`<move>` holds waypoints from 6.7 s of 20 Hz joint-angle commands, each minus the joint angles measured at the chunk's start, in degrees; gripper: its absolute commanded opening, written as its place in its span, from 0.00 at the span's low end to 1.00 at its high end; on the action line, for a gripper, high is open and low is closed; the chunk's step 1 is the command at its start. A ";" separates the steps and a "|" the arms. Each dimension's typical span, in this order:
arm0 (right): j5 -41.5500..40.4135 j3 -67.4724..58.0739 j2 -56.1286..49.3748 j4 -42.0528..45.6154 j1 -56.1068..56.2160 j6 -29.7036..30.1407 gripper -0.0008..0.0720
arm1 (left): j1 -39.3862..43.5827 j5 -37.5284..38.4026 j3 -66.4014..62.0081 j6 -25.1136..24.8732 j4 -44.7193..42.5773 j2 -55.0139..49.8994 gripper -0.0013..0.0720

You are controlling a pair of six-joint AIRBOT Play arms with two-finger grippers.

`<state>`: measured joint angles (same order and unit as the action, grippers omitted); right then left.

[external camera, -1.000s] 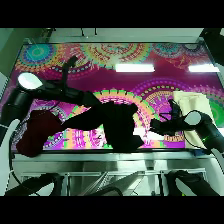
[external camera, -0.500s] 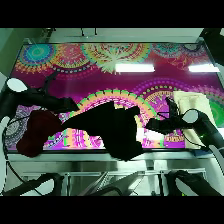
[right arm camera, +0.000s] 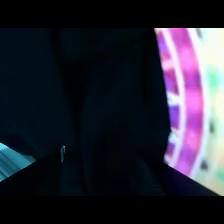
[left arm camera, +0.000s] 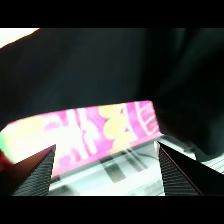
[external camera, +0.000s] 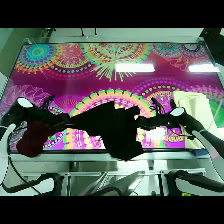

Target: Fold the shirts.

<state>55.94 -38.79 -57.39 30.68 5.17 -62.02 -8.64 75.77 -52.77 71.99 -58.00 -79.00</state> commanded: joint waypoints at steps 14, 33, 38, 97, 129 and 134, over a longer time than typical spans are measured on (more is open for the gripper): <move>0.02 -0.04 -7.28 -10.34 0.11 9.03 0.64 | 5.03 -4.20 -7.39 2.80 -0.98 -11.61 0.03; -3.48 -0.07 -9.49 -12.22 10.01 10.27 0.51 | -1.70 -7.93 3.76 3.98 -0.31 -3.91 0.91; -1.86 -0.07 -8.28 -14.03 10.01 13.44 0.04 | 2.05 -10.99 -0.52 5.16 -0.50 -9.16 0.91; 16.57 -9.70 4.28 10.73 -19.82 2.86 0.54 | -6.93 -1.55 15.85 1.53 -1.40 15.74 0.74; 16.39 -6.05 7.37 13.90 -19.12 2.93 0.54 | -7.19 -11.39 19.76 -3.54 2.16 14.27 0.74; 16.37 -6.05 7.37 13.84 -19.12 3.54 0.54 | -6.69 -13.00 22.16 -3.50 2.03 14.34 0.73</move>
<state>72.36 -44.88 -50.04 44.58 -14.00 -58.85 -16.01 64.64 -32.40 68.40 -56.01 -65.14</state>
